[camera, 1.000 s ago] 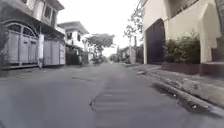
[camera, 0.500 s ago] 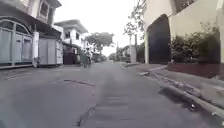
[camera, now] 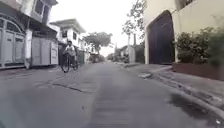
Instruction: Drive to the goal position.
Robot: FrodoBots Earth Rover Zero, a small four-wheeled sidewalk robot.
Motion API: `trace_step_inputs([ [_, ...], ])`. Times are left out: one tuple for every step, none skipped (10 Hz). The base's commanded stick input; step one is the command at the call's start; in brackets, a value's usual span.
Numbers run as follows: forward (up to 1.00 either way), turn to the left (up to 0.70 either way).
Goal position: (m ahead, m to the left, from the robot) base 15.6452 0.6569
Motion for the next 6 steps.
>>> trace_step_inputs([
  [1.00, 0.06],
  [1.00, 0.06],
  [1.00, 0.06],
  [1.00, 0.06],
  [1.00, 0.06],
  [1.00, 0.06],
])
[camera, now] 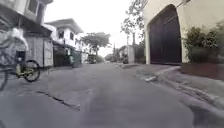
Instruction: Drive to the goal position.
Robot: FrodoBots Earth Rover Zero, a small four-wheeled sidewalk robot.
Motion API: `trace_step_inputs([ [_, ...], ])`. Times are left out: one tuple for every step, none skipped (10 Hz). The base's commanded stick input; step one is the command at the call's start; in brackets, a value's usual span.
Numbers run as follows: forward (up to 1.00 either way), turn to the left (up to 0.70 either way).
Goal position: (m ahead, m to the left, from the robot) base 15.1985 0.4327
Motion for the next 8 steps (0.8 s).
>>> trace_step_inputs([
  [1.00, 0.06],
  [1.00, 0.06],
  [1.00, 0.06],
  [1.00, 0.06],
  [1.00, 0.06],
  [1.00, 0.06],
  [1.00, 0.06],
  [1.00, 0.06],
])
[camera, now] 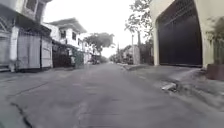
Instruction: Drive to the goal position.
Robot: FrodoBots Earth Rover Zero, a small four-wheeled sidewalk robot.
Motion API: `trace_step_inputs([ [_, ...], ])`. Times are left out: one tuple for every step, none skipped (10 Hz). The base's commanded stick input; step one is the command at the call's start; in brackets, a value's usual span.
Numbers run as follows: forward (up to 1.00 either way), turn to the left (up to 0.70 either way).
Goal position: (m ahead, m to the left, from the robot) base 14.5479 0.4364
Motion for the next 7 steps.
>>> trace_step_inputs([
  [1.00, -0.34],
  [1.00, -0.34],
  [1.00, -0.34],
  [1.00, -0.16],
  [1.00, 0.06],
  [1.00, 0.06],
  [1.00, 0.06],
])
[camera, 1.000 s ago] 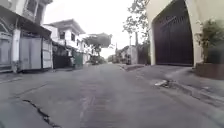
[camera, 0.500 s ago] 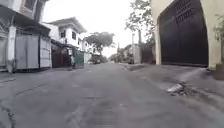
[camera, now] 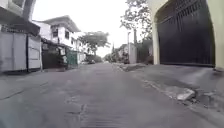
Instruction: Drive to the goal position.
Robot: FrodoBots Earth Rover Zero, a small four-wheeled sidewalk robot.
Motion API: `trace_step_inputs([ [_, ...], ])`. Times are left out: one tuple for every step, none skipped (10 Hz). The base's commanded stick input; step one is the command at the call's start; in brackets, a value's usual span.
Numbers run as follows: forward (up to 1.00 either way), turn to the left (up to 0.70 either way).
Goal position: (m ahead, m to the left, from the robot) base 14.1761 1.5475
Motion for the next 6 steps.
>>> trace_step_inputs([
  [1.00, 0.06],
  [1.00, 0.06],
  [1.00, 0.06],
  [1.00, 0.06],
  [1.00, -0.34],
  [1.00, -0.29],
])
